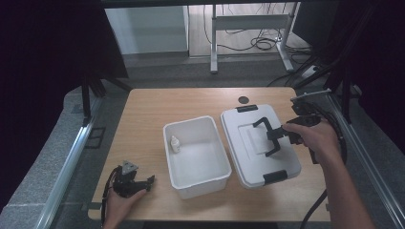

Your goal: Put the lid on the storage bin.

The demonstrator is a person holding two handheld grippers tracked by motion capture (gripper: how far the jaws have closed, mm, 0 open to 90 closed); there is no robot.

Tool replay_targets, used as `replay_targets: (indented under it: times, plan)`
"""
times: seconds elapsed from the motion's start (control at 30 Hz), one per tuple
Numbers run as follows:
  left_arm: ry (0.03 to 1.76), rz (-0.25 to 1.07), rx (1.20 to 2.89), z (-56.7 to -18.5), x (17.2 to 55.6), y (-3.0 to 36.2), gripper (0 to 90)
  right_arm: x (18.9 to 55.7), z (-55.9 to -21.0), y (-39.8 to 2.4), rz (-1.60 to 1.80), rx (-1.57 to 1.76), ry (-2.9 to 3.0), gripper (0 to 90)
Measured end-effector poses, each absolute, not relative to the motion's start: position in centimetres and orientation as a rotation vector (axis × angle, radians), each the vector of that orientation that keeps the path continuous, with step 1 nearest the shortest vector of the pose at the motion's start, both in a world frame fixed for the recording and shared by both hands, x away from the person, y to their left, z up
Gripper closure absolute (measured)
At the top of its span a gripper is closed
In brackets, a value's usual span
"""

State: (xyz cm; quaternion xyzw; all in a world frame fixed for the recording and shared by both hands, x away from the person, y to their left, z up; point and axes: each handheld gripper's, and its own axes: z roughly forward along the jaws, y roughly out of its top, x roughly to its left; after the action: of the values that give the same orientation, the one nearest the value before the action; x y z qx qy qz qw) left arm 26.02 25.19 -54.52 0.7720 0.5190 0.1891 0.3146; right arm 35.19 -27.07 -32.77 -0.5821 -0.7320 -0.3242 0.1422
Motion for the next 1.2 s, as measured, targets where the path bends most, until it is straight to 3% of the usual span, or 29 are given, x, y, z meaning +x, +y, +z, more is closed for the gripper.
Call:
replay_targets:
  times: [1.2]
  plan:
    - [1.354,0.494,2.046,-54.5,26.2,25.2,11.8,35.7,-31.9,-19.0,-0.891,-1.602,-2.171,84.3]
